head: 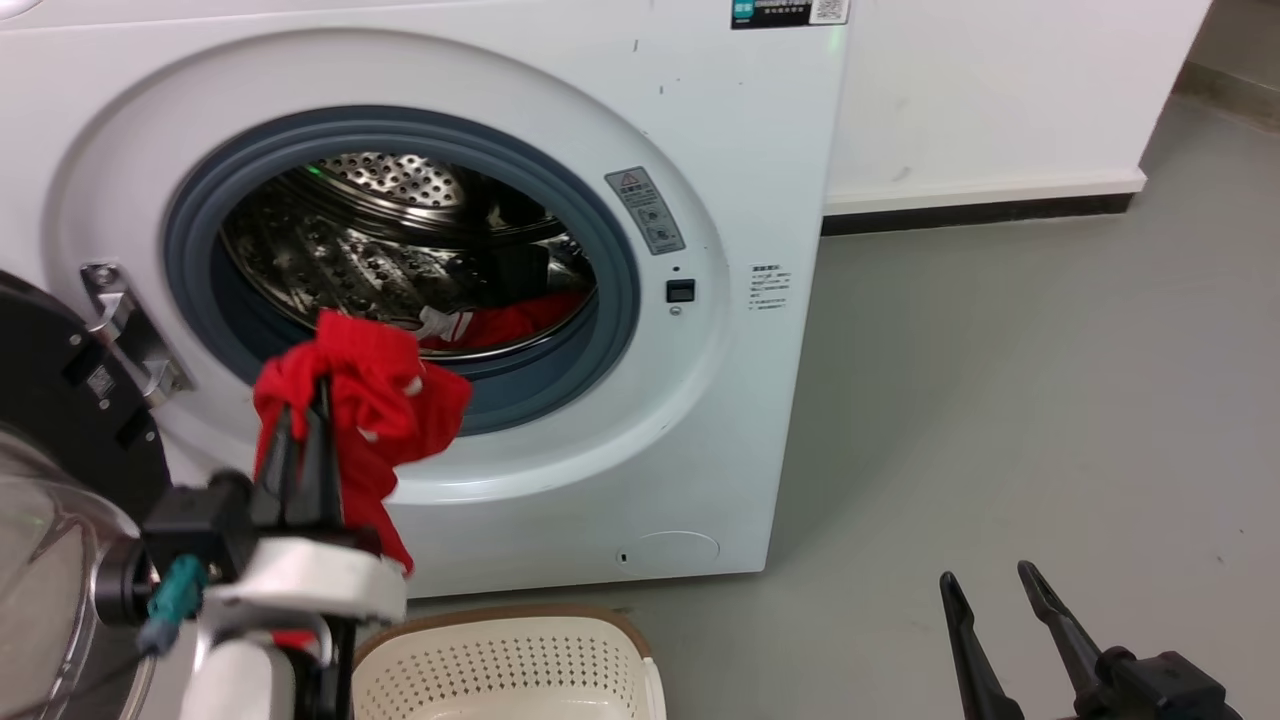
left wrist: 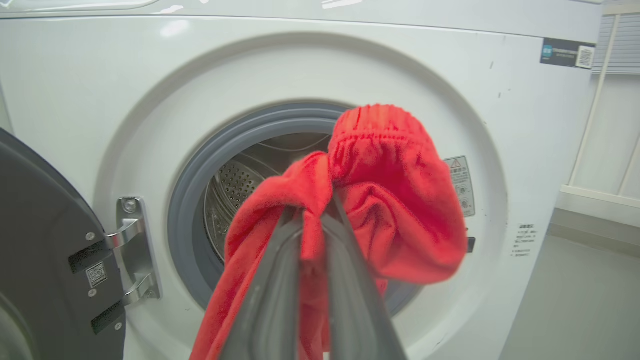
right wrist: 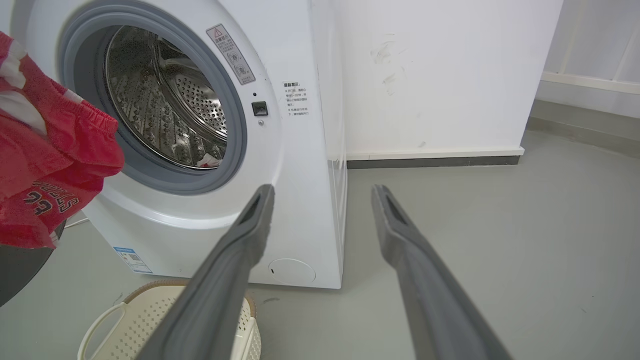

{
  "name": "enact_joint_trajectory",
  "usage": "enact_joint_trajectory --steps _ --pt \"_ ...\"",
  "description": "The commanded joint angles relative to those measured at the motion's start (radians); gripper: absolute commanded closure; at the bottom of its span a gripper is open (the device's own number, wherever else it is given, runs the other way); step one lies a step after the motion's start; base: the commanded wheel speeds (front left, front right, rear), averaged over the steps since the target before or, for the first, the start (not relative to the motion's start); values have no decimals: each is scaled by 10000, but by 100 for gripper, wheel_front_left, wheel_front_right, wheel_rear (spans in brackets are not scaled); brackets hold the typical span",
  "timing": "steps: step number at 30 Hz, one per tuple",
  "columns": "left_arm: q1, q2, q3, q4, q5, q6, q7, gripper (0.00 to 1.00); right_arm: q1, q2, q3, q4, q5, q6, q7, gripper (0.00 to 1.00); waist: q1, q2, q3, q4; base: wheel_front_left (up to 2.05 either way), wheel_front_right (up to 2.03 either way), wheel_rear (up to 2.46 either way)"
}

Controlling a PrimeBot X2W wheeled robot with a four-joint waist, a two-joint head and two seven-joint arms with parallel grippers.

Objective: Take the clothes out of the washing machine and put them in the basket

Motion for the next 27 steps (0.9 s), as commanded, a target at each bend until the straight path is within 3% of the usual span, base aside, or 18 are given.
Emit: enact_joint_trajectory --steps 1,6,11,17,27 --pt "722 -122 -113 -716 5 96 227 100 137 5 10 -76 -12 -3 25 0 2 0 2 204 0 0 0" --pt "2627 -404 -379 -2354 -104 417 960 100 162 5 26 -179 -59 -3 101 0 2 0 215 581 0 0 0" --pt "3521 -553 -560 -2360 -204 657 995 100 -60 5 177 -294 -104 -3 151 0 2 0 722 732 0 0 0" --pt "3345 -691 -630 -1063 -492 838 400 100 -589 5 309 -401 -192 -3 140 0 2 0 1964 587 0 0 0" --pt "1903 -798 -645 2256 -850 1020 -293 100 -1505 5 521 -301 -267 -3 7 0 2 0 3916 218 0 0 0"
